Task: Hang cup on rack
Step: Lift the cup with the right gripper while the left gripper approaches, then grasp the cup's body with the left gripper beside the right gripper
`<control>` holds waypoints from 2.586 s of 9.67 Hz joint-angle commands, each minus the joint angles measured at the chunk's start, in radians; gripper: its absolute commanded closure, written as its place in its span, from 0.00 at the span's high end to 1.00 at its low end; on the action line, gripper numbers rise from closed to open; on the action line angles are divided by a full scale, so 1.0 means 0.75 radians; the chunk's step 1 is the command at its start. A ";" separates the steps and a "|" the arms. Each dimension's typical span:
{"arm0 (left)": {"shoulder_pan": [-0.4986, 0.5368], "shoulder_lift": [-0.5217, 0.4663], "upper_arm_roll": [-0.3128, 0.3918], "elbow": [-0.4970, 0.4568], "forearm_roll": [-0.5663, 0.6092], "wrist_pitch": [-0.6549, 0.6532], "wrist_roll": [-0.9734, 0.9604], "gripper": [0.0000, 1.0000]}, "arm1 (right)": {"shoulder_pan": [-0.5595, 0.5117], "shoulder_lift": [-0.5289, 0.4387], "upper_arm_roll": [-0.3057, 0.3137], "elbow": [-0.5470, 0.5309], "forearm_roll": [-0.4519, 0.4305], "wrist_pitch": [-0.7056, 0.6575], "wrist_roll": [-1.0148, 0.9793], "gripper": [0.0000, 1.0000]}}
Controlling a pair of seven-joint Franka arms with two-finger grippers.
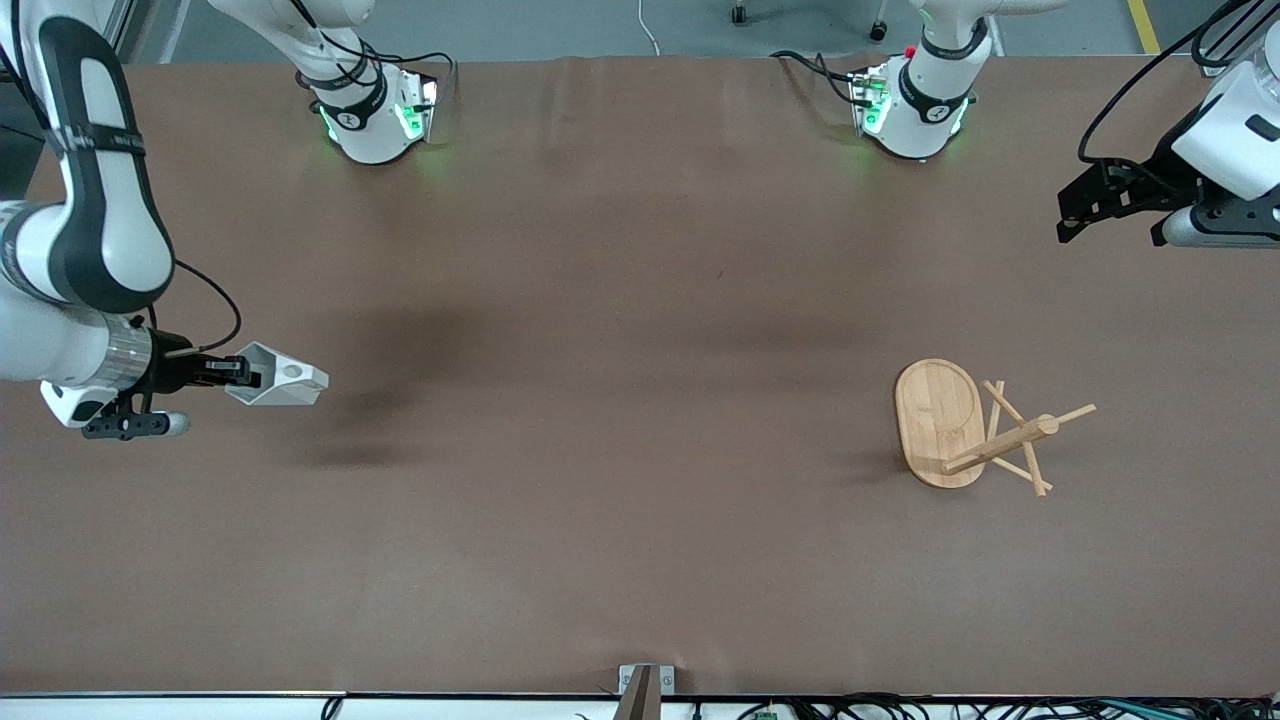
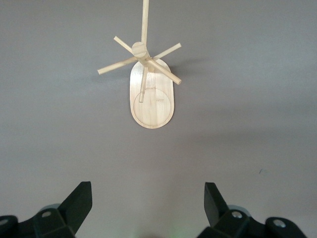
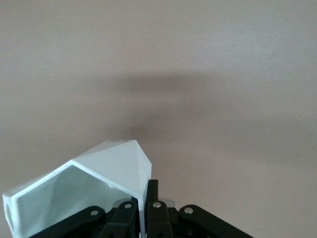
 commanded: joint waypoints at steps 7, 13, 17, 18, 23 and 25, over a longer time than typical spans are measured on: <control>-0.156 0.094 -0.115 0.063 -0.080 0.028 0.072 1.00 | 0.538 -0.038 0.005 -0.135 1.158 0.134 0.037 0.01; -0.378 0.227 -0.329 0.065 -0.258 0.256 0.347 1.00 | 0.731 -0.015 0.007 -0.265 1.804 0.096 -0.327 0.00; -0.388 0.317 -0.381 0.065 -0.334 0.414 0.655 0.99 | 0.723 -0.011 0.005 -0.329 1.879 -0.033 -0.433 0.00; -0.392 0.323 -0.399 0.063 -0.332 0.414 0.641 1.00 | 0.727 -0.009 0.005 -0.329 1.879 -0.033 -0.435 0.00; -0.480 0.394 -0.403 0.065 -0.297 0.482 0.657 1.00 | 0.737 -0.007 0.005 -0.329 1.896 -0.031 -0.445 0.00; -0.519 0.431 -0.405 0.065 -0.218 0.551 0.667 1.00 | 0.737 -0.007 0.005 -0.331 1.896 -0.033 -0.449 0.00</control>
